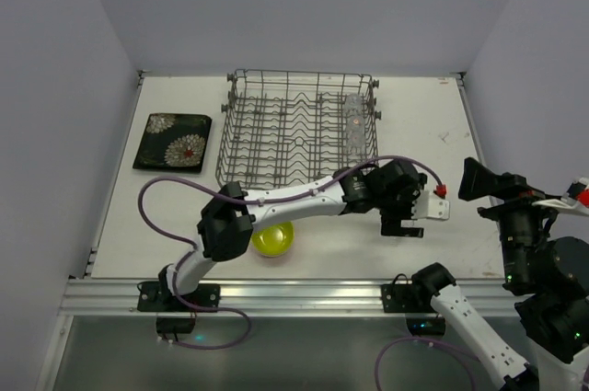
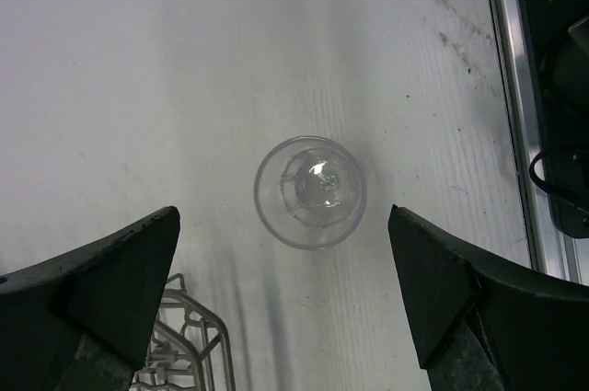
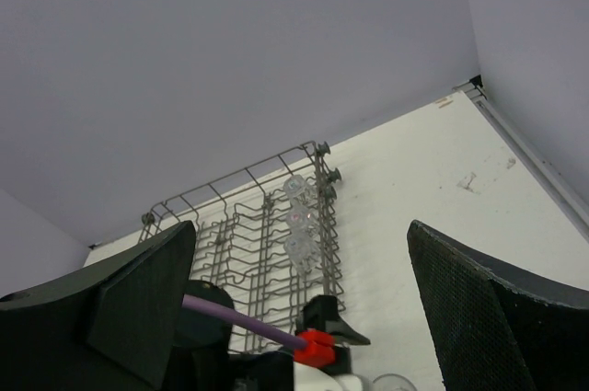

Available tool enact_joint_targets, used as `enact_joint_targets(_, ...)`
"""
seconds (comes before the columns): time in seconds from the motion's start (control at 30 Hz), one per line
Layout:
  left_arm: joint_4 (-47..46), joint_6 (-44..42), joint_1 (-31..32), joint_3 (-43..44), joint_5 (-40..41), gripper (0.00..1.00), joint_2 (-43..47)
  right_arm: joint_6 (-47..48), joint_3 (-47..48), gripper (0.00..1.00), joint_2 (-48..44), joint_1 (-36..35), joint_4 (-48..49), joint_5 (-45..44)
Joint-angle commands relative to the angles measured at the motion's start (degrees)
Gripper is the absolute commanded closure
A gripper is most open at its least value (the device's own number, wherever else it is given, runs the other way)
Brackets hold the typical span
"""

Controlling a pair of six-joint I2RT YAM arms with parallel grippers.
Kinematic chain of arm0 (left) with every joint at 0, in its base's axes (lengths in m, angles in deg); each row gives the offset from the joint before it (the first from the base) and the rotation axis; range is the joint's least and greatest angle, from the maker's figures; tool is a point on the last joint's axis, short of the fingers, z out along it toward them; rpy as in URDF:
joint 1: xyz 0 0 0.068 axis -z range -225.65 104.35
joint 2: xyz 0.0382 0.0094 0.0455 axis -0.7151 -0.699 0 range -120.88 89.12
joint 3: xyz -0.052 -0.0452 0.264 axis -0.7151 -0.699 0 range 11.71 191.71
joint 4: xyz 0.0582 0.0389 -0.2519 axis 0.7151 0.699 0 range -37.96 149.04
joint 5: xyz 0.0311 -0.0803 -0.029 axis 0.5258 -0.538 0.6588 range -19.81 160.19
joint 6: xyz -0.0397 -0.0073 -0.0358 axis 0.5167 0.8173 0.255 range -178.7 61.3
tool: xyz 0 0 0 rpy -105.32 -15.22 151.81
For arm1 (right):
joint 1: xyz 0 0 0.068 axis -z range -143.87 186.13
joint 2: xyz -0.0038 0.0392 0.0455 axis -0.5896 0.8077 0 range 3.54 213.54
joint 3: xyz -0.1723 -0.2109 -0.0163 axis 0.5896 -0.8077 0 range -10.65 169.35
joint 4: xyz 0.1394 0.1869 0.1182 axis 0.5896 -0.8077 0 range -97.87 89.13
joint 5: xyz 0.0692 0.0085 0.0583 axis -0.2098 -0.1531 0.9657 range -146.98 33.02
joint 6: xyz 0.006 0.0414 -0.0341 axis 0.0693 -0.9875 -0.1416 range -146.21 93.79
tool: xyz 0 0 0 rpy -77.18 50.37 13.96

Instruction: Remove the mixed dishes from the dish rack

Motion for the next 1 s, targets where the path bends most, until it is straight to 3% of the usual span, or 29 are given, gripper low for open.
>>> enact_joint_targets(0.0, -8.42, 3.41, -0.51, -2.75, -4.45, 0.00, 7.00, 0.20, 0.94, 0.01, 1.80, -0.08, 0.76, 0.93)
enact_joint_targets(0.13, -18.77, 12.26, -3.05, -10.54, 4.05, 0.00, 12.01, 0.11, -0.11, 0.01, 3.29, -0.08, 1.47, -0.47)
enact_joint_targets(0.17, -22.54, 18.64, -4.37, -11.70, 8.60, 0.00, 13.93, 0.02, -0.20, 0.01, 3.91, -0.08, 1.47, -1.00)
enact_joint_targets(0.23, -22.58, 25.53, -9.27, -10.76, 11.62, 0.00, 14.57, -1.29, -0.29, 0.01, 5.05, -0.08, 1.47, -2.14)
enact_joint_targets(0.27, -19.44, 33.22, -11.30, -9.27, 14.68, 0.00, 13.87, -1.56, -0.20, 0.01, 5.23, -0.08, 1.64, -2.32)
enact_joint_targets(0.37, -14.77, 41.44, -17.55, -5.39, 12.79, 0.00, 12.11, -1.83, -0.73, 0.01, 4.44, -0.08, 3.83, -2.67)
enact_joint_targets(0.43, -14.40, 42.17, -19.14, -5.21, 13.65, 0.00, 11.76, -2.00, -0.99, 0.01, 4.79, -0.08, 4.37, -1.54)
enact_joint_targets(0.57, -8.72, 44.89, -19.58, -1.36, 28.90, 0.00, 7.47, -2.09, -1.87, 0.01, 6.55, -0.08, 4.37, 0.84)
enact_joint_targets(0.67, -2.48, 46.81, -20.02, 6.01, 33.50, 0.00, 1.77, -2.18, -2.75, 0.01, 6.73, -0.17, 4.37, 1.28)
enact_joint_targets(0.73, -0.61, 48.05, -20.37, 10.25, 32.91, 0.03, -0.63, -2.09, -3.01, 0.01, 6.55, -0.08, 4.28, 1.20)
enact_joint_targets(0.97, -5.09, 53.06, -20.64, 7.88, 31.40, 0.14, -3.18, -1.47, -3.72, 0.01, 6.37, -0.08, 3.67, 2.16)
